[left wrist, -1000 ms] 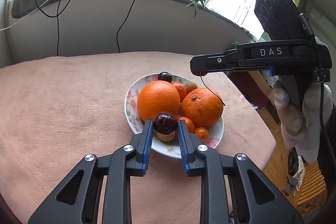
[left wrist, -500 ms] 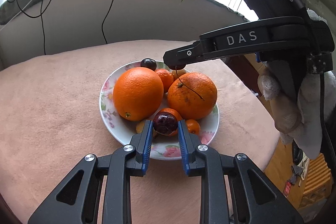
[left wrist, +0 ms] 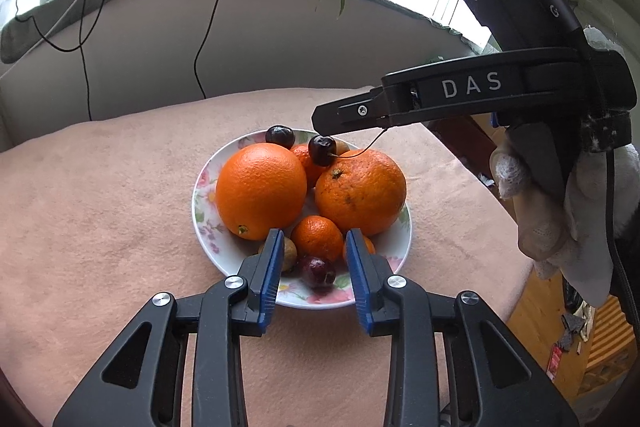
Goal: Organize fruits
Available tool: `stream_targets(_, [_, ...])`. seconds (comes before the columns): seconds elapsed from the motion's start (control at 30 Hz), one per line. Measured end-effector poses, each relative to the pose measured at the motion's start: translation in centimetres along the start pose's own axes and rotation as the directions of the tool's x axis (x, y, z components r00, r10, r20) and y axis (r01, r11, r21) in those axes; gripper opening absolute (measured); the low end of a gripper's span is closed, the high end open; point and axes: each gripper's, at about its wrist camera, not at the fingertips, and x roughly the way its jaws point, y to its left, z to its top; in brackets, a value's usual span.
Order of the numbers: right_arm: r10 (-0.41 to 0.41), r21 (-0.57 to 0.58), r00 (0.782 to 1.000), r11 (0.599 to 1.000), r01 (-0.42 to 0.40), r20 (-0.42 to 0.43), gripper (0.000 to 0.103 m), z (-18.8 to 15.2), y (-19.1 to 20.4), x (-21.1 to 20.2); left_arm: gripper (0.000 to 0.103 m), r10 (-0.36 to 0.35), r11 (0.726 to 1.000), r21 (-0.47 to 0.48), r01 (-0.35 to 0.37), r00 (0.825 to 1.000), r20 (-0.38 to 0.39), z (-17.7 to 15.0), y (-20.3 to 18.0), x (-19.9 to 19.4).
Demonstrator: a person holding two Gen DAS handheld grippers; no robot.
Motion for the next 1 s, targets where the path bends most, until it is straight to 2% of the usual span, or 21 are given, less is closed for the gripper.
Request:
stream_targets(0.07, [-0.014,-0.012,1.000,1.000,0.015,0.017,0.053,-0.4,0.3,-0.5,0.031,0.013,1.000,0.005,-0.013,1.000,0.009,-0.1,0.1,-0.5])
stream_targets(0.17, [-0.035,-0.024,0.999,0.999,0.036,0.039,0.054,-0.9,0.6,-1.2,0.039,0.020,1.000,-0.005,-0.020,1.000,0.011,-0.3,0.4,-1.1])
stream_targets(0.37, [-0.079,-0.032,0.993,0.996,0.082,0.090,0.055,-2.4,1.2,-2.4,0.040,0.067,0.998,0.003,-0.067,0.997,0.033,-1.0,0.5,-2.9])
stream_targets(0.43, [-0.086,-0.021,0.990,0.996,0.089,0.113,0.058,-3.1,1.1,-3.0,0.053,0.085,0.996,-0.001,-0.085,0.995,0.052,-1.3,0.5,-3.6])
stream_targets(0.47, [-0.093,-0.013,0.987,0.995,0.096,0.129,0.062,-3.5,1.1,-3.4,0.056,0.093,0.996,-0.003,-0.093,0.994,0.060,-1.4,0.6,-3.9])
stream_targets(0.53, [-0.114,-0.001,0.980,0.993,0.116,0.166,0.071,-4.6,1.3,-4.2,0.062,0.127,0.992,-0.008,-0.127,0.989,0.070,-1.6,0.7,-4.5])
stream_targets(0.6, [-0.149,0.012,0.969,0.989,0.150,0.197,0.072,-5.8,1.5,-4.9,0.065,0.155,0.988,-0.025,-0.154,0.985,0.076,-1.9,1.0,-5.0])
stream_targets(0.73, [-0.212,0.041,0.947,0.977,0.208,0.240,0.084,-7.8,2.1,-6.0,0.066,0.222,0.975,-0.037,-0.220,0.971,0.091,-2.2,1.3,-5.9])
stream_targets(0.9, [-0.260,0.078,0.928,0.966,0.248,0.266,0.085,-9.3,2.9,-6.8,0.074,0.281,0.960,-0.051,-0.277,0.953,0.118,-2.5,1.1,-7.0])
stream_targets(0.97, [-0.282,0.080,0.918,0.959,0.271,0.278,0.085,-9.8,3.3,-7.0,0.074,0.294,0.956,-0.052,-0.290,0.948,0.125,-2.6,1.1,-7.3])
stream_targets(1.0, [-0.276,0.079,0.920,0.961,0.265,0.278,0.085,-10.0,3.5,-7.0,0.074,0.292,0.956,-0.052,-0.287,0.948,0.125,-2.6,1.1,-7.4])
